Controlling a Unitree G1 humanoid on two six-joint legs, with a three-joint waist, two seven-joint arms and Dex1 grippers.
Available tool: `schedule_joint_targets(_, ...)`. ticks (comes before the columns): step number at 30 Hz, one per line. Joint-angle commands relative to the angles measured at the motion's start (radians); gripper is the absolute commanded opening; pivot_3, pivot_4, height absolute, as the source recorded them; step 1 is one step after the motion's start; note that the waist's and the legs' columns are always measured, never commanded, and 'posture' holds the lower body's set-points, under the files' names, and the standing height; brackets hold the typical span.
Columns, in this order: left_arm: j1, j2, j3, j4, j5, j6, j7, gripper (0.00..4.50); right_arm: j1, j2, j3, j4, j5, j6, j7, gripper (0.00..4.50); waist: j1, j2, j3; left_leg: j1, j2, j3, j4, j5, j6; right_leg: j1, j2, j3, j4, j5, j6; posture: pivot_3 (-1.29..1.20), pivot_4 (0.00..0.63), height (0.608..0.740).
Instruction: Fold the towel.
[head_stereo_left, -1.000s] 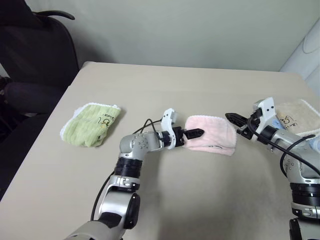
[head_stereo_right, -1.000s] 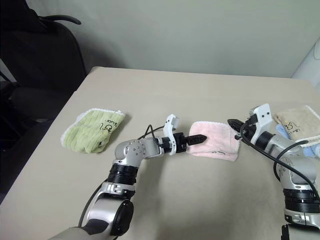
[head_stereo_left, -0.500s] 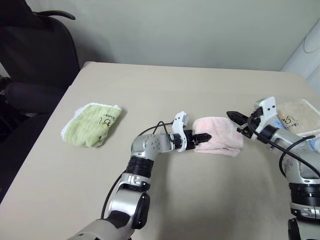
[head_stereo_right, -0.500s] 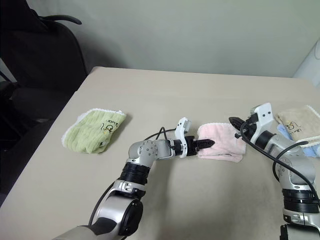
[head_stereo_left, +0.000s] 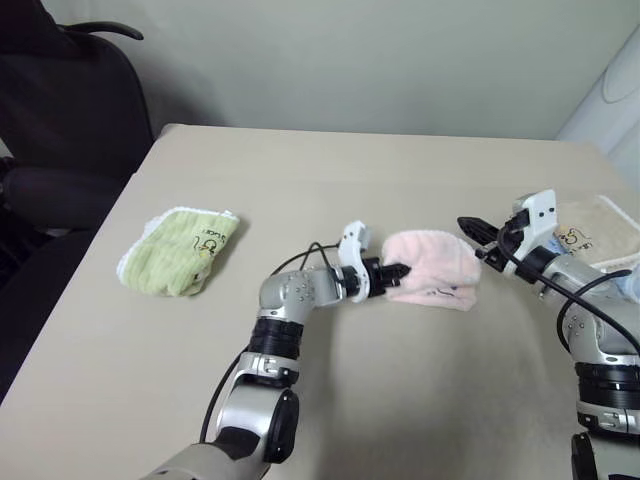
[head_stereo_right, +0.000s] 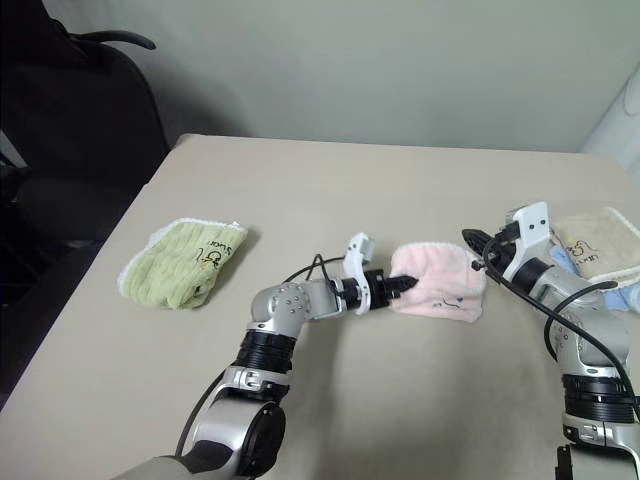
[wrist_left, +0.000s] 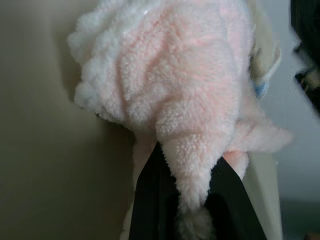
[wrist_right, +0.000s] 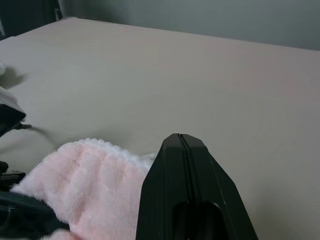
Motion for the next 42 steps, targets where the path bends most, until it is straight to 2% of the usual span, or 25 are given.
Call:
schedule_joint_targets(1, -0.102, 0.025, 0.113, -0.155, -0.090, -0.021, 0.056, 0.01, -0.020, -0.005, -0.049, -0.007, 0.005, -0.024, -0.018, 0.00, -0.002, 0.000, 0.000, 0.000, 0.000, 0.000, 0.000, 0.000, 0.000, 0.000, 0.000, 0.000, 0.000, 0.000, 0.000, 0.00, 0.150, 0.740)
schedule_joint_targets(4, -0.182, 0.102, 0.210, -0.222, -0.137, -0.005, 0.124, 0.01, -0.022, -0.003, -0.052, -0.002, 0.005, -0.026, -0.021, 0.00, -0.008, 0.000, 0.001, -0.001, 0.000, 0.001, -0.001, 0.000, 0.000, -0.002, 0.000, 0.000, 0.000, 0.000, 0.000, 0.00, 0.150, 0.740)
schedule_joint_targets(8, -0.239, 0.288, 0.336, -0.275, -0.164, -0.001, 0.201, 0.01, -0.028, 0.004, -0.046, 0.006, 0.000, -0.032, -0.020, 0.00, -0.023, 0.000, 0.001, -0.001, 0.000, 0.002, -0.002, 0.000, 0.000, -0.004, 0.000, -0.001, 0.000, 0.000, 0.000, 0.00, 0.150, 0.740)
schedule_joint_targets(11, -0.185, 0.421, 0.405, -0.306, -0.151, 0.003, 0.236, 0.01, -0.034, 0.011, -0.038, 0.021, -0.003, -0.040, -0.015, 0.00, -0.031, 0.000, 0.001, -0.001, 0.000, 0.003, -0.002, 0.000, 0.000, -0.004, 0.001, -0.001, 0.000, 0.000, 0.000, 0.00, 0.150, 0.740)
schedule_joint_targets(14, -0.060, 0.519, 0.461, -0.337, -0.127, -0.020, 0.246, 0.01, -0.041, 0.018, -0.028, 0.038, -0.009, -0.048, -0.007, 0.00, -0.037, 0.000, 0.001, -0.001, 0.001, 0.003, -0.002, 0.000, 0.000, -0.005, 0.001, -0.001, 0.000, 0.000, -0.001, 0.00, 0.150, 0.740)
schedule_joint_targets(18, 0.140, 0.545, 0.588, -0.386, -0.137, -0.077, 0.274, 0.01, -0.060, 0.024, -0.015, 0.067, -0.017, -0.057, 0.006, 0.00, -0.036, 0.000, 0.001, -0.001, 0.001, 0.001, -0.002, 0.000, -0.001, -0.005, 0.001, -0.001, 0.000, 0.000, -0.001, 0.00, 0.150, 0.740)
schedule_joint_targets(20, 0.236, 0.518, 0.635, -0.415, -0.152, -0.086, 0.301, 0.01, -0.070, 0.025, -0.007, 0.082, -0.020, -0.060, 0.014, 0.00, -0.036, -0.001, 0.001, -0.002, 0.001, 0.000, -0.002, 0.000, -0.001, -0.007, 0.001, -0.001, -0.001, 0.001, -0.001, 0.00, 0.150, 0.740)
schedule_joint_targets(23, 0.356, 0.464, 0.636, -0.446, -0.153, -0.105, 0.313, 0.01, -0.099, 0.030, 0.010, 0.117, -0.030, -0.071, 0.027, 0.00, -0.035, -0.001, 0.001, -0.002, 0.001, -0.001, -0.002, 0.000, -0.001, -0.008, 0.001, -0.001, -0.001, 0.001, -0.002, 0.00, 0.150, 0.740)
schedule_joint_targets(26, 0.392, 0.422, 0.645, -0.460, -0.175, -0.126, 0.336, 0.87, -0.129, 0.036, 0.025, 0.151, -0.040, -0.084, 0.041, 0.00, -0.033, -0.001, 0.001, -0.001, 0.001, -0.002, -0.001, 0.001, -0.001, -0.007, 0.001, -0.001, 0.000, 0.001, -0.002, 0.00, 0.150, 0.740)
schedule_joint_targets(36, 0.421, 0.415, 0.683, -0.491, -0.300, -0.167, 0.370, 4.46, -0.139, 0.059, 0.040, 0.170, -0.053, -0.097, 0.058, 0.00, -0.038, -0.001, 0.001, -0.002, 0.002, -0.001, -0.004, 0.001, -0.003, -0.005, 0.001, -0.002, 0.000, 0.002, -0.004, 0.00, 0.150, 0.740)
schedule_joint_targets(42, 0.518, 0.459, 0.722, -0.585, -0.416, -0.167, 0.350, 4.46, -0.121, 0.061, 0.033, 0.154, -0.049, -0.092, 0.058, 0.00, -0.044, -0.002, 0.001, -0.002, 0.003, 0.000, -0.006, 0.002, -0.003, -0.006, 0.002, -0.002, -0.001, 0.002, -0.005, 0.00, 0.150, 0.740)
